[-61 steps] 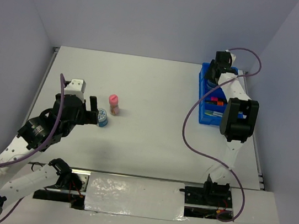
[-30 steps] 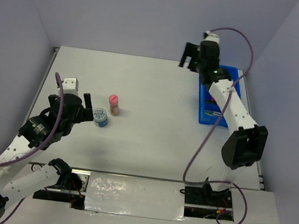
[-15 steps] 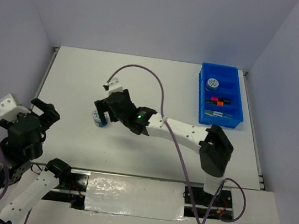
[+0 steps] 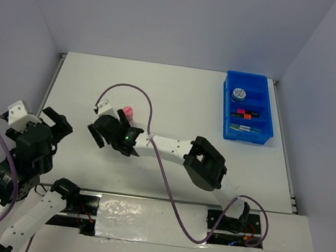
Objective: Sort the stationery into containers
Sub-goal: Pick up the storage box at the center of the board.
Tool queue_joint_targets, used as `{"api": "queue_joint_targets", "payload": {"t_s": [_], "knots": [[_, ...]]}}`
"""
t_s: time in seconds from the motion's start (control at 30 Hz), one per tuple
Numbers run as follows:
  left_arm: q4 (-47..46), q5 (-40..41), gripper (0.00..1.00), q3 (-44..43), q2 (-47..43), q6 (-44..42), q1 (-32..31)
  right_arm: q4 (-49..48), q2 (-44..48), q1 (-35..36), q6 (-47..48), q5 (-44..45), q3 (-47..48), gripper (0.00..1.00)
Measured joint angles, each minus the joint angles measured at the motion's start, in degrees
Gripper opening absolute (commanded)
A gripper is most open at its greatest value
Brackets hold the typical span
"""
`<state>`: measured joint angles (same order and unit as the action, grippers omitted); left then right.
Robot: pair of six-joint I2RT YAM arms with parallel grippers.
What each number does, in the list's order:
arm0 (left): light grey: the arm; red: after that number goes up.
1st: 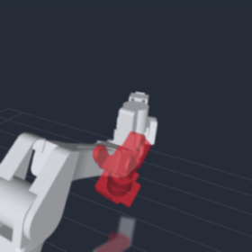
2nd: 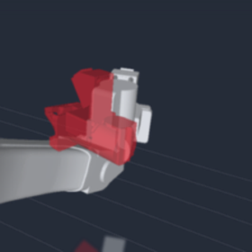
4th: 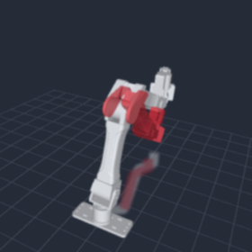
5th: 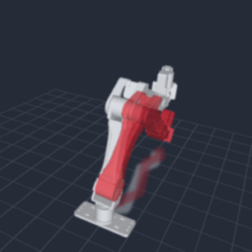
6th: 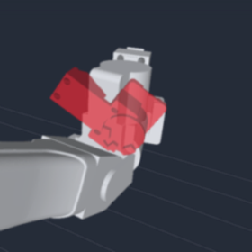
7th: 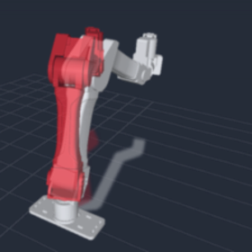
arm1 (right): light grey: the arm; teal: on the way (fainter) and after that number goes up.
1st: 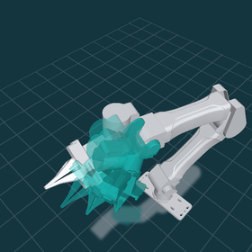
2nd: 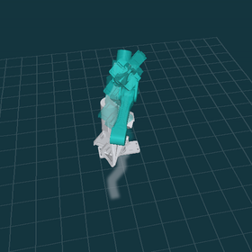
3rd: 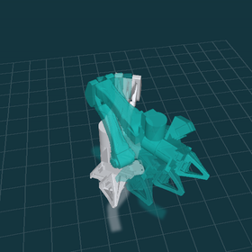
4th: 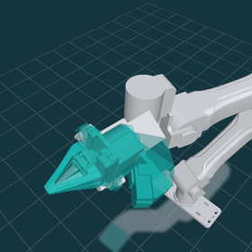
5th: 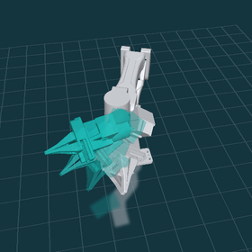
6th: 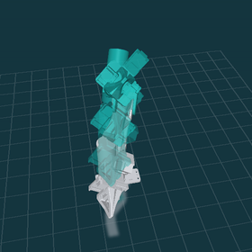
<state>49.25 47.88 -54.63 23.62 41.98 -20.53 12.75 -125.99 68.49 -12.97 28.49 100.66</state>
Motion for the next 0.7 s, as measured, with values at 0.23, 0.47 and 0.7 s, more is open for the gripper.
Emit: {"api": "queue_joint_targets", "payload": {"t_s": [0.23,0.47,0.7], "knots": [[-0.9,-1.3,0.99,0.0,-0.6,-1.3,0.0,0.0,-2.4,-2.4,0.0,-3.1,2.8,0.99],[-1.3,-2.2,0.99,0.0,0.2,-1.6,0.0,0.1,-6.4,-3.1,0.0,-6.2,4.2,0.81],[-1.4,-2.9,0.99,0.0,0.2,-1.8,0.0,-0.8,-6.8,-3.2,0.0,-8.8,3.8,0.00]]}}
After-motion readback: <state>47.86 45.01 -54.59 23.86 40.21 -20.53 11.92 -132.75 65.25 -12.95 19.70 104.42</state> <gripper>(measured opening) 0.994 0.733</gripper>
